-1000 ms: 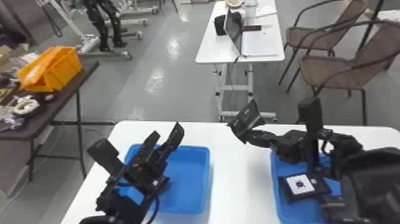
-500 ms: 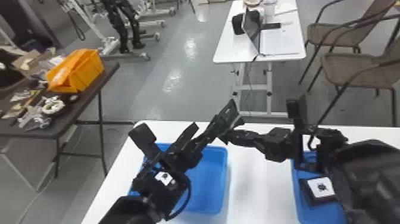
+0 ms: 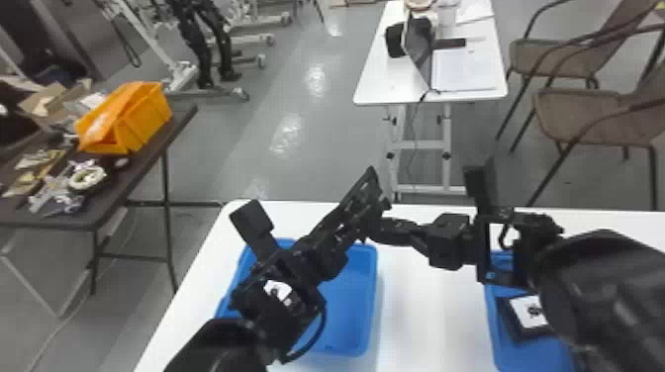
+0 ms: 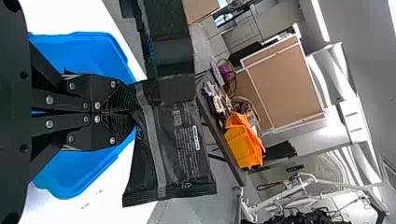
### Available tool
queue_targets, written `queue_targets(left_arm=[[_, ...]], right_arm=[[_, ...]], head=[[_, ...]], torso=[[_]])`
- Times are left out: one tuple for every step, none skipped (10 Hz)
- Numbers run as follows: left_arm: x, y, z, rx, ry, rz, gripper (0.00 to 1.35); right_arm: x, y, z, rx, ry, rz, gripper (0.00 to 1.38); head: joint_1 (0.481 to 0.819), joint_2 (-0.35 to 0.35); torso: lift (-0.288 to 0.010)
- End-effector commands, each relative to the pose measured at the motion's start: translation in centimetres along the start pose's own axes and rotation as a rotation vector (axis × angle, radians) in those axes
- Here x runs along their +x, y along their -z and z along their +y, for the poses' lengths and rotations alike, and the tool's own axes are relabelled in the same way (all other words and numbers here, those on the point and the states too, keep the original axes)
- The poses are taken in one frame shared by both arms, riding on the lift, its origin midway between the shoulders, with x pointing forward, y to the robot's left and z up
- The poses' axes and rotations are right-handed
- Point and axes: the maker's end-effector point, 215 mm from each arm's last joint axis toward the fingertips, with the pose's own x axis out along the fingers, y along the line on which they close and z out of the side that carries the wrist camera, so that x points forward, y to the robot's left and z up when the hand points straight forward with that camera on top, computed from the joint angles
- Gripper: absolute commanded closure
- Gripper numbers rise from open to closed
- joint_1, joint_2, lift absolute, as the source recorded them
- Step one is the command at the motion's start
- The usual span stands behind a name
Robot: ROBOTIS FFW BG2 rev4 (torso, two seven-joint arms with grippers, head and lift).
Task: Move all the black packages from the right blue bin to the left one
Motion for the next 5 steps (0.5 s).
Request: queue_targets(left_arm=[[-0.2,0.7,0.6,0.003,-0.032,0.029,1.26],[-0.4,0.5,0.9,0.015,-0.062,0.008,1.22],[-0.6,-0.4,1.2,0.032,-0.079,-0.030,1.22],[-0.8,-0.9,1.5,0.034,-0.093,-0.057,1.22],[-1.0,-1.0,1.7,0.042,-0.099,-0.062,1.22]], right_arm=[[0.0,0.1,0.0,0.005,-0.003,-0.001,1.16],[0.0,0.2,0.1,0.009,-0.003,-0.001,1.16],[0.0,0.2,0.1,0.012,-0.004,-0.004,1.16],[0.0,0.4,0.1,0.015,-0.004,-0.004,1.16],[-0.1,0.5,0.0,0.016,-0.004,-0.002,1.16]], head=[[0.695,0.276],[0.695,0.279],[0.695,0.284],[0.695,0.286],[0.695,0.292]], torso=[[-0.040],[-0.040],[-0.040],[-0.040],[-0.040]])
